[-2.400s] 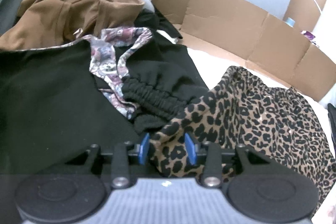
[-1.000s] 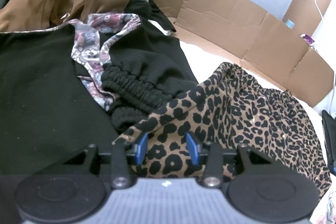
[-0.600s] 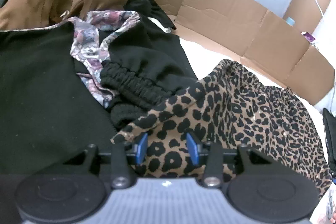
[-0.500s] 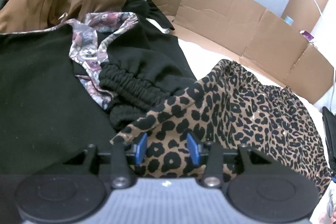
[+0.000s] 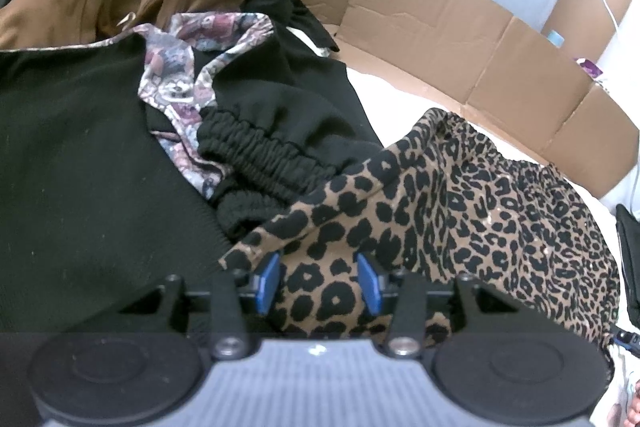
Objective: Fold clothes
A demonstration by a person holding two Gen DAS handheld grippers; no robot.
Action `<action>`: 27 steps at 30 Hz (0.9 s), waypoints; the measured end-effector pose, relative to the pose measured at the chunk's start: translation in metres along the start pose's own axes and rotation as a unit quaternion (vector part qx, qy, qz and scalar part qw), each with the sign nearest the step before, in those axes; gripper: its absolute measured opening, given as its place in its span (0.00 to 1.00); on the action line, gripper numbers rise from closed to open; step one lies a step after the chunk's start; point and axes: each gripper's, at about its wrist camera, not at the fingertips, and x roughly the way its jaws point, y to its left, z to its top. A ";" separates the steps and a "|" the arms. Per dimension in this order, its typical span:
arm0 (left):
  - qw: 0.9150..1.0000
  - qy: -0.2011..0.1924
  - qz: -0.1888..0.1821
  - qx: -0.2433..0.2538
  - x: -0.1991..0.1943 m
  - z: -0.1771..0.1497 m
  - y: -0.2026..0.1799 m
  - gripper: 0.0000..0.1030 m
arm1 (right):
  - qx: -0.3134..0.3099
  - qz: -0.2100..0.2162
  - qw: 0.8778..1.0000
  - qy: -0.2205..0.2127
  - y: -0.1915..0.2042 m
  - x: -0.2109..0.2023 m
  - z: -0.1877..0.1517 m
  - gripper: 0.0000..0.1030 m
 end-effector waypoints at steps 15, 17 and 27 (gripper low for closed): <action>1.000 -0.018 -0.013 -0.017 -0.002 -0.007 0.004 0.45 | 0.016 0.001 1.000 -0.021 -0.033 -0.045 0.020 0.05; 0.999 -0.019 -0.017 -0.031 -0.003 -0.010 0.007 0.45 | 0.008 -0.016 1.000 -0.019 -0.040 -0.053 0.025 0.04; 0.998 -0.007 -0.030 -0.046 -0.006 -0.026 0.009 0.45 | -0.028 -0.064 0.997 0.015 -0.072 -0.054 0.048 0.00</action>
